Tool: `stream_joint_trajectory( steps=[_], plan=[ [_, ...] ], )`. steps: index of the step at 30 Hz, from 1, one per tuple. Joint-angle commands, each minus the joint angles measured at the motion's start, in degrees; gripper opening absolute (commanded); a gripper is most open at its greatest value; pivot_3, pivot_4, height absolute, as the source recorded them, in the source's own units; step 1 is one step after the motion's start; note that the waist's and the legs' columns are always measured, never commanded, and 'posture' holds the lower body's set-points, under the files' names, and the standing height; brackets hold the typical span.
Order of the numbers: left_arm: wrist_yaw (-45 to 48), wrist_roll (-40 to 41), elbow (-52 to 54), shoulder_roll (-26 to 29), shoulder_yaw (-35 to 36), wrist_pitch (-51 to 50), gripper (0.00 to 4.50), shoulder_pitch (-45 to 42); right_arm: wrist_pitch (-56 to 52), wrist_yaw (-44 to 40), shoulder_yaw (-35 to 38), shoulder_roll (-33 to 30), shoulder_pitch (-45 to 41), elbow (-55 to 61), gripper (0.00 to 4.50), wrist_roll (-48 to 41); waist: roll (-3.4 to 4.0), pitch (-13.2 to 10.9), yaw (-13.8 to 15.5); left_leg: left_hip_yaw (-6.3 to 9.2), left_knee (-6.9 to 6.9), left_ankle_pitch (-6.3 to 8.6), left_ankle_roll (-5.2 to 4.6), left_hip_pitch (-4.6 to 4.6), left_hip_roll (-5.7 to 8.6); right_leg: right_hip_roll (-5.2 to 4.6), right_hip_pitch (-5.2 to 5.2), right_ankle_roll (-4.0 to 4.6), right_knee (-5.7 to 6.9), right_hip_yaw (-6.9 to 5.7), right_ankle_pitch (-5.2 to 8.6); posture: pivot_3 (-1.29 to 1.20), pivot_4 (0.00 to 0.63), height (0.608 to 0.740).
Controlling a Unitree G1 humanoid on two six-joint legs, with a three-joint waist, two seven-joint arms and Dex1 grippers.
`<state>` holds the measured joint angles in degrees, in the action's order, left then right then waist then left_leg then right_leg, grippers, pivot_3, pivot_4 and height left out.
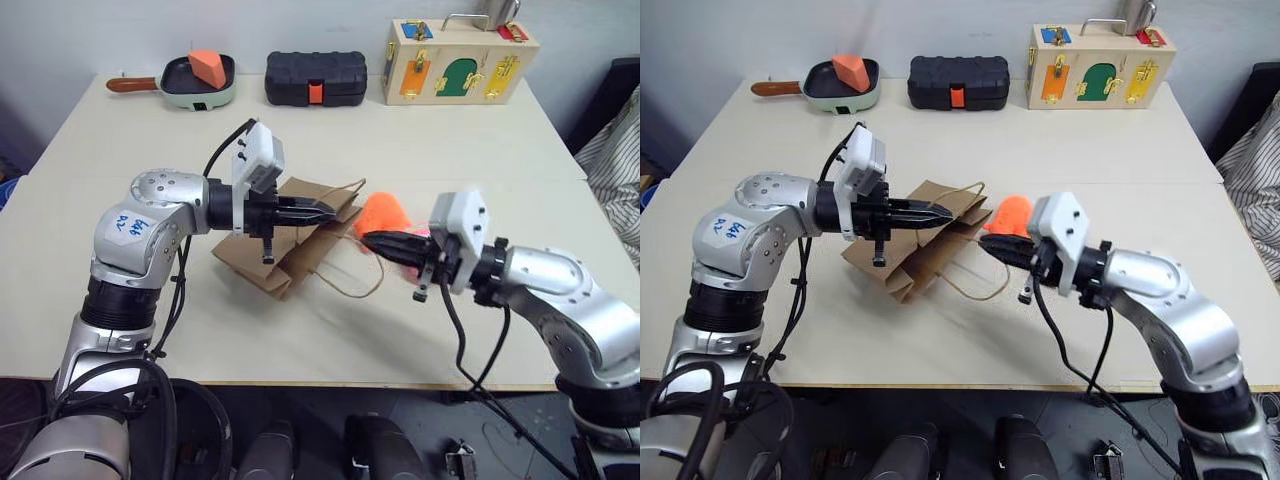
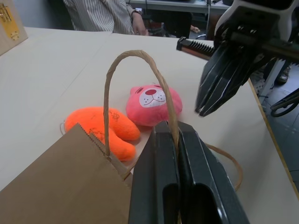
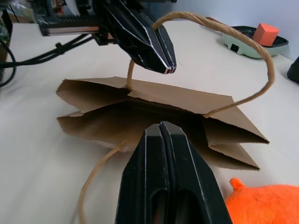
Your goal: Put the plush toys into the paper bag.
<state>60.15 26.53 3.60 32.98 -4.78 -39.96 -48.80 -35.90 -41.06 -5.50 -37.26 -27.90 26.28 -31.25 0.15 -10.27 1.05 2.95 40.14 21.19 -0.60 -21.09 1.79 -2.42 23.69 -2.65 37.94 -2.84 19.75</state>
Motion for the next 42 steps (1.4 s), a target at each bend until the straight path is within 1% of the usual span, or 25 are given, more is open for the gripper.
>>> stream_joint_trajectory(
  steps=[1, 4, 8, 13, 17, 20, 22, 27, 30, 36, 42],
  plan=[
    [-0.81, 0.57, 1.56, -0.29, 0.77, 0.51, 0.00, -0.28, 2.73, 0.77, -6.96, 4.61, -3.77, -6.42, 0.04, 6.64, -0.01, 0.01, -0.18, -0.01, -0.01, 0.00, 0.00, -0.01, 0.00, 0.00, 0.01, 0.00, 0.00, 0.00, 0.00, 0.00, 0.150, 0.740],
    [-1.18, 0.66, 1.84, -0.53, 0.69, 0.46, 0.00, -0.17, 3.96, 1.14, -10.43, 8.21, -6.59, -10.91, 0.04, 10.74, -0.01, 0.01, -1.08, -0.03, -0.01, -0.01, 0.01, -0.03, 0.00, 0.00, 0.07, 0.00, 0.06, 0.02, 0.00, 0.00, 0.150, 0.740],
    [-1.53, 1.03, 2.17, -0.88, 0.59, 0.04, 0.00, -0.53, 5.30, 2.21, -13.77, 12.81, -9.91, -17.11, 0.04, 15.65, 0.00, 0.01, -1.40, -0.02, -0.02, -0.01, 0.03, -0.04, 0.00, 0.00, 0.11, 0.00, 0.11, 0.01, 0.00, 0.00, 0.150, 0.740],
    [-1.65, 1.60, 2.30, -0.62, 1.08, -0.61, 0.00, -0.95, 9.74, 1.50, -18.45, 17.49, -12.16, -25.18, 0.04, 22.18, 0.00, 0.01, -2.26, -0.03, -0.03, -0.04, 0.07, -0.04, 0.00, 0.00, 0.17, 0.00, 0.18, 0.01, 0.00, 0.00, 0.150, 0.740],
    [-1.90, 1.67, 1.88, -0.27, 1.35, -0.74, 0.00, -0.99, 13.68, 1.13, -20.68, 20.18, -13.95, -30.70, 0.04, 26.68, 0.00, 0.01, -2.79, -0.02, -0.01, -0.04, 0.07, -0.03, 0.03, -0.01, 0.18, 0.00, 0.25, 0.02, 0.00, 0.00, 0.150, 0.740],
    [-1.97, 1.88, 2.26, -0.24, 1.30, -1.08, 0.00, -0.61, 16.36, 0.53, -21.73, 20.57, -15.91, -33.31, 0.04, 30.17, 0.00, 0.01, -2.87, -0.02, -0.02, -0.05, 0.09, -0.03, 0.03, 0.00, 0.24, 0.00, 0.33, 0.02, 0.00, 0.00, 0.150, 0.740],
    [-2.09, 1.80, 2.61, -0.35, 1.17, -1.03, 0.00, -0.20, 15.70, -0.18, -20.18, 21.41, -16.81, -33.06, 0.04, 29.30, 0.00, 0.01, -2.90, -0.03, -0.01, -0.05, 0.09, -0.04, 0.03, -0.01, 0.29, 0.00, 0.44, 0.04, 0.00, 0.00, 0.150, 0.740],
    [-2.94, 1.36, 2.02, -0.85, 2.40, -0.58, 0.00, -0.57, 9.84, -2.62, -14.00, 23.64, -15.56, -30.54, 0.04, 22.82, 0.00, 0.01, -2.89, -0.02, 0.01, -0.05, 0.10, -0.05, 0.04, -0.02, 0.37, 0.00, 0.63, 0.06, 0.00, 0.00, 0.150, 0.740],
    [-3.18, 1.45, 1.59, -0.11, 3.96, -0.94, 0.00, -1.03, 11.70, -2.79, -14.07, 23.09, -14.43, -31.13, 0.04, 24.30, 0.00, 0.01, -2.88, -0.02, 0.01, -0.04, 0.10, -0.05, 0.05, -0.03, 0.38, 0.00, 0.65, 0.07, 0.00, 0.00, 0.150, 0.740],
    [-3.92, 6.37, 2.14, 0.81, 8.35, -5.81, 0.00, -3.39, 14.89, -0.84, -13.15, 25.01, -13.99, -32.47, 0.04, 25.25, -0.04, 0.04, -2.97, -0.04, 0.02, -0.05, 0.11, -0.14, 0.07, -0.04, 0.54, 0.00, 0.75, 0.11, 0.00, 0.00, 0.150, 0.740],
    [-4.10, 8.38, 3.03, 1.97, 8.93, -7.17, 0.00, -3.58, 16.59, -1.06, -13.79, 25.48, -13.96, -34.43, 0.04, 26.75, -0.05, 0.04, -3.22, -0.13, 0.00, -0.05, 0.13, -0.13, 0.09, -0.08, 0.71, 0.00, 1.01, 0.17, 0.00, 0.00, 0.150, 0.740]
  ],
)
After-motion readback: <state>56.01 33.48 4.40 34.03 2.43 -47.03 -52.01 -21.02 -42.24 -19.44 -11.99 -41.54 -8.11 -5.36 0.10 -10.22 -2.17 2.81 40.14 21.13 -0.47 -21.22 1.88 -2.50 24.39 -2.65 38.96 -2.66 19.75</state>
